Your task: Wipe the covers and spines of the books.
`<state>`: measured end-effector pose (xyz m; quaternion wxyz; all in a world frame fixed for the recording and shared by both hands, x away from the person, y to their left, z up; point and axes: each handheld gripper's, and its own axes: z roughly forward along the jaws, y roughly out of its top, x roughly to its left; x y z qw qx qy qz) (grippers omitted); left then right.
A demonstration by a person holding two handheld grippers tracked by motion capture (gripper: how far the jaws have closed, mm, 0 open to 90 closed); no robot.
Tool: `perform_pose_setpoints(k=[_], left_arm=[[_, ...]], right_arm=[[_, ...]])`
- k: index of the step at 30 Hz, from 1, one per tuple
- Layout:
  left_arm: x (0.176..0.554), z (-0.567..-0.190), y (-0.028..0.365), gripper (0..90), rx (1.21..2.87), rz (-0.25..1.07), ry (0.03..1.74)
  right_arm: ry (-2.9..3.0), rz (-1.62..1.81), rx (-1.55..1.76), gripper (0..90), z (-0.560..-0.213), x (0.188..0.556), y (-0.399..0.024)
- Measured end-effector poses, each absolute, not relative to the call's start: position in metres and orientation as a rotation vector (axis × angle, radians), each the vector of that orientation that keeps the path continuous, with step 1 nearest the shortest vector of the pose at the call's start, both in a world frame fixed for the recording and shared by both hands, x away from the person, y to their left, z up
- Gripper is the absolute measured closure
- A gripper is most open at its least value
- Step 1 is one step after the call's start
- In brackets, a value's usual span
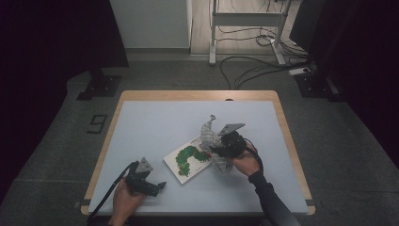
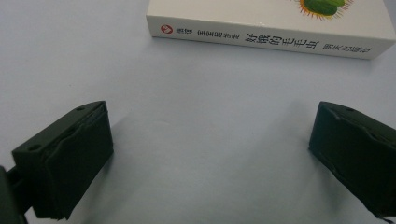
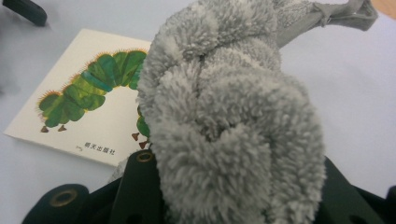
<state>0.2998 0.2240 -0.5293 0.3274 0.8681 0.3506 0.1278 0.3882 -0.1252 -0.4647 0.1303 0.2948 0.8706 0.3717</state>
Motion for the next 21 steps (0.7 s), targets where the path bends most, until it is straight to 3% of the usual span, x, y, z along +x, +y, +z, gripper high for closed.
perform_pose_setpoints(k=[12, 21], left_arm=[[0.3, -0.529, 0.224, 0.0, 2.273, 0.333, 0.917], [0.3, -0.529, 0.224, 0.0, 2.273, 0.334, 0.918]], right_arm=[[2.563, 0.992, 0.879, 59.5, -0.502, 0.4, -0.116], [2.576, 0.998, 0.879, 59.5, -0.505, 0.399, -0.117]])
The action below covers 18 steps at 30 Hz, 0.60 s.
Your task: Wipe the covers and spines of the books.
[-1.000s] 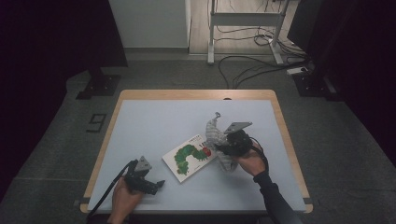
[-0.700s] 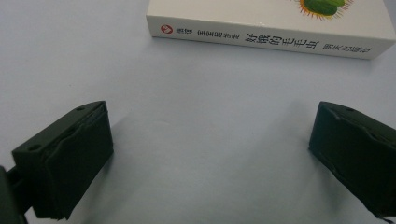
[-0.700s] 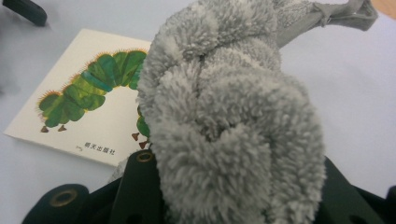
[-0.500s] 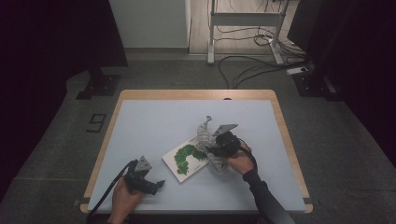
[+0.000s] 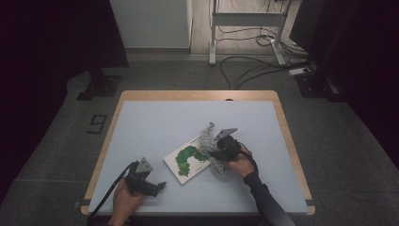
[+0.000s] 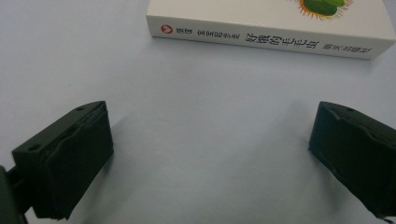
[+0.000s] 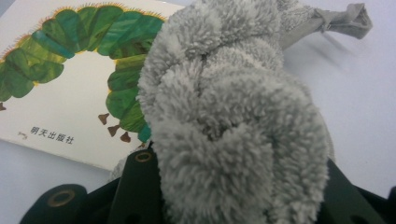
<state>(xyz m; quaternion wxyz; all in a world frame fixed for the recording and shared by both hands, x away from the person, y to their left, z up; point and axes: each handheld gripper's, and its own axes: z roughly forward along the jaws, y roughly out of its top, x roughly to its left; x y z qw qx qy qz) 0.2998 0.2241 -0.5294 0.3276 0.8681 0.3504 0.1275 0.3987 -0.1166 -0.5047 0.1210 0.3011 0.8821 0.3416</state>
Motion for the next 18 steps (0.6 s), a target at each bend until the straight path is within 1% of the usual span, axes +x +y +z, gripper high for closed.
perform_pose_setpoints(k=[18], left_arm=[[0.3, -0.529, 0.224, 0.0, 2.274, 0.334, 0.917]], right_arm=[[2.659, 1.053, 0.774, 59.1, -0.505, 0.377, -0.086]])
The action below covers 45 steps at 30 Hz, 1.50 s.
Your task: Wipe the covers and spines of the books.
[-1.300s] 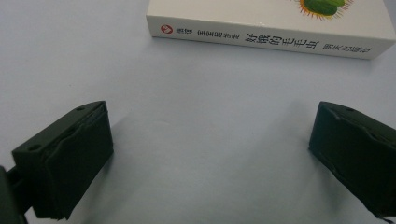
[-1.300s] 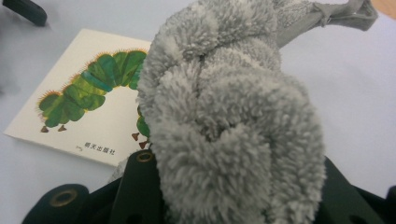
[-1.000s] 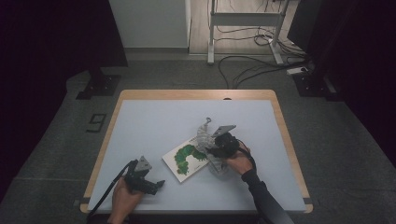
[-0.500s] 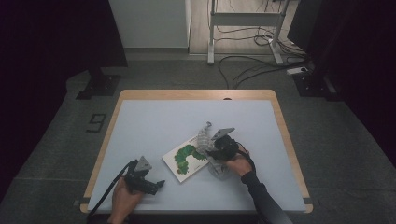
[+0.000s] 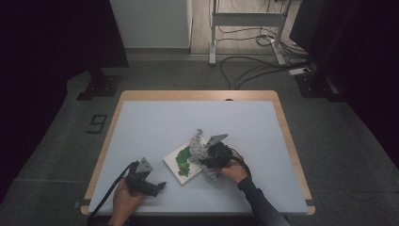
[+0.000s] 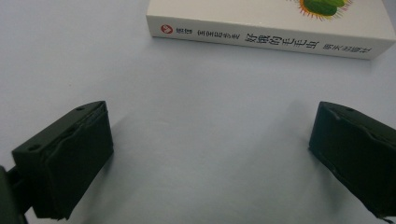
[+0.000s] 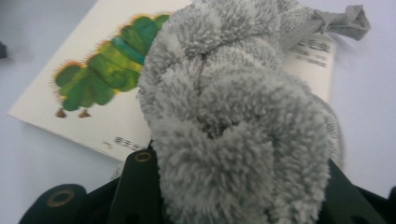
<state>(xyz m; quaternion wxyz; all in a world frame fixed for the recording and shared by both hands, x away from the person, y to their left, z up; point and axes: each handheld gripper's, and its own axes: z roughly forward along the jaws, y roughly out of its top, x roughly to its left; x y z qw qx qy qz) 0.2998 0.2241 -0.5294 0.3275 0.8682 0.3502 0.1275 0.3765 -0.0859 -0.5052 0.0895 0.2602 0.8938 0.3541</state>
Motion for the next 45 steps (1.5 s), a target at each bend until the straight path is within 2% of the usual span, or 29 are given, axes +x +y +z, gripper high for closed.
perform_pose_setpoints(k=[28, 45], left_arm=[[0.3, -0.529, 0.224, 0.0, 2.274, 0.332, 0.916], [0.3, -0.529, 0.224, 0.0, 2.275, 0.334, 0.916]], right_arm=[[2.8, 1.098, 0.513, 59.1, -0.503, 0.33, -0.03], [2.789, 1.072, 0.545, 59.4, -0.501, 0.345, -0.015]])
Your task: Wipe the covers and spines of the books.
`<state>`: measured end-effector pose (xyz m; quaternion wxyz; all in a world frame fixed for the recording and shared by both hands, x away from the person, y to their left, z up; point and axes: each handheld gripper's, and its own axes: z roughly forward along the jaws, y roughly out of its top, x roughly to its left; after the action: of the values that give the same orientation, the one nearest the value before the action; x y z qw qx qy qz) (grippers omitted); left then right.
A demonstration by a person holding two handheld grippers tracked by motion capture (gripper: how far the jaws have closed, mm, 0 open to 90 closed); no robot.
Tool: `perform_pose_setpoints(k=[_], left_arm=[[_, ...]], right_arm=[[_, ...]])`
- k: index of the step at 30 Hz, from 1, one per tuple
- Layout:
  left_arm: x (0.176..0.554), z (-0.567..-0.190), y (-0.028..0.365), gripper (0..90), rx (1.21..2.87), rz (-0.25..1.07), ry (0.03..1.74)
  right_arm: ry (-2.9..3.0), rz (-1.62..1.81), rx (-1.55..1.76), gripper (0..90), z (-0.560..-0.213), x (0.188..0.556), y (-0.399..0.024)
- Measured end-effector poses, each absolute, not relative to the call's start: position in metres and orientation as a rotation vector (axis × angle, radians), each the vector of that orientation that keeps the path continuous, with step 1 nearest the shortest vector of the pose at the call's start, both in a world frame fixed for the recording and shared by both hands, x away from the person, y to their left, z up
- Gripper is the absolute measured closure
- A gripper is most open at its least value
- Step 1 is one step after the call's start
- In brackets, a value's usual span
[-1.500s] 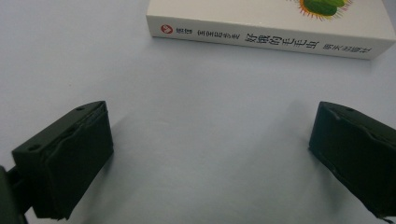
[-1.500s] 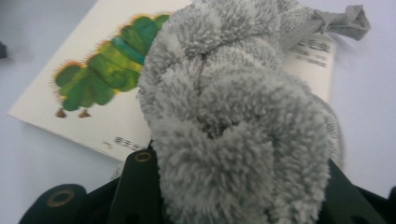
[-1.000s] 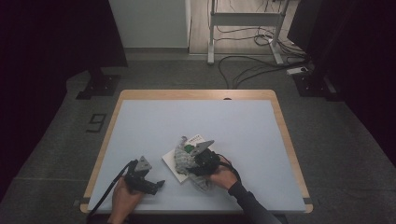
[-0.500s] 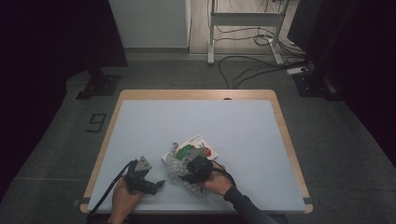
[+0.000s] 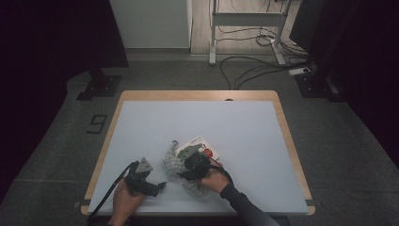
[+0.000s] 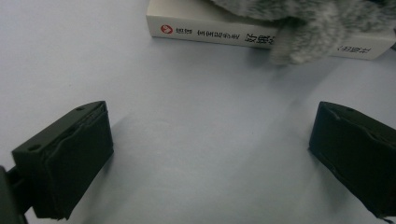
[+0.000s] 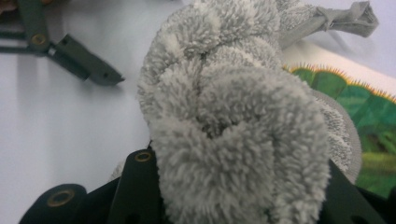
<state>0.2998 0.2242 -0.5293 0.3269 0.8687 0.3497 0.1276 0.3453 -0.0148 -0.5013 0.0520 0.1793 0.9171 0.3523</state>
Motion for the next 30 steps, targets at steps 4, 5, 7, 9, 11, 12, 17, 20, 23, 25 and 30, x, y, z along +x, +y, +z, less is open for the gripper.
perform_pose_setpoints(k=[4, 5, 7, 9, 11, 12, 17, 20, 23, 25, 30], left_arm=[[0.3, -0.529, 0.224, 0.0, 2.272, 0.335, 0.919], [0.3, -0.529, 0.224, 0.0, 2.271, 0.334, 0.919], [0.3, -0.529, 0.224, 0.0, 2.271, 0.333, 0.919], [0.3, -0.529, 0.224, 0.0, 2.271, 0.334, 0.919], [0.3, -0.529, 0.224, 0.0, 2.271, 0.333, 0.918], [0.3, -0.529, 0.224, 0.0, 2.271, 0.333, 0.918], [0.3, -0.529, 0.224, 0.0, 2.271, 0.335, 0.918], [0.3, -0.529, 0.224, 0.0, 2.271, 0.335, 0.918], [0.3, -0.529, 0.224, 0.0, 2.27, 0.335, 0.919], [0.3, -0.529, 0.224, 0.0, 2.271, 0.336, 0.919], [0.3, -0.53, 0.224, 0.0, 2.271, 0.336, 0.919]], right_arm=[[2.783, 1.068, 0.554, 59.4, -0.501, 0.352, -0.009], [2.78, 1.067, 0.557, 59.4, -0.501, 0.354, -0.007], [2.779, 1.062, 0.564, 59.4, -0.501, 0.357, -0.004], [2.776, 1.059, 0.562, 59.4, -0.501, 0.36, -0.001], [2.768, 1.051, 0.563, 59.4, -0.5, 0.363, 0.002], [2.768, 1.051, 0.563, 59.4, -0.5, 0.363, 0.002], [2.77, 1.057, 0.559, 59.4, -0.501, 0.365, 0.002], [2.767, 1.054, 0.559, 59.4, -0.501, 0.365, 0.001], [2.762, 1.048, 0.57, 59.4, -0.501, 0.367, -0.002], [2.755, 1.047, 0.577, 59.4, -0.501, 0.368, -0.004], [2.734, 1.037, 0.618, 59.4, -0.501, 0.374, -0.014]])
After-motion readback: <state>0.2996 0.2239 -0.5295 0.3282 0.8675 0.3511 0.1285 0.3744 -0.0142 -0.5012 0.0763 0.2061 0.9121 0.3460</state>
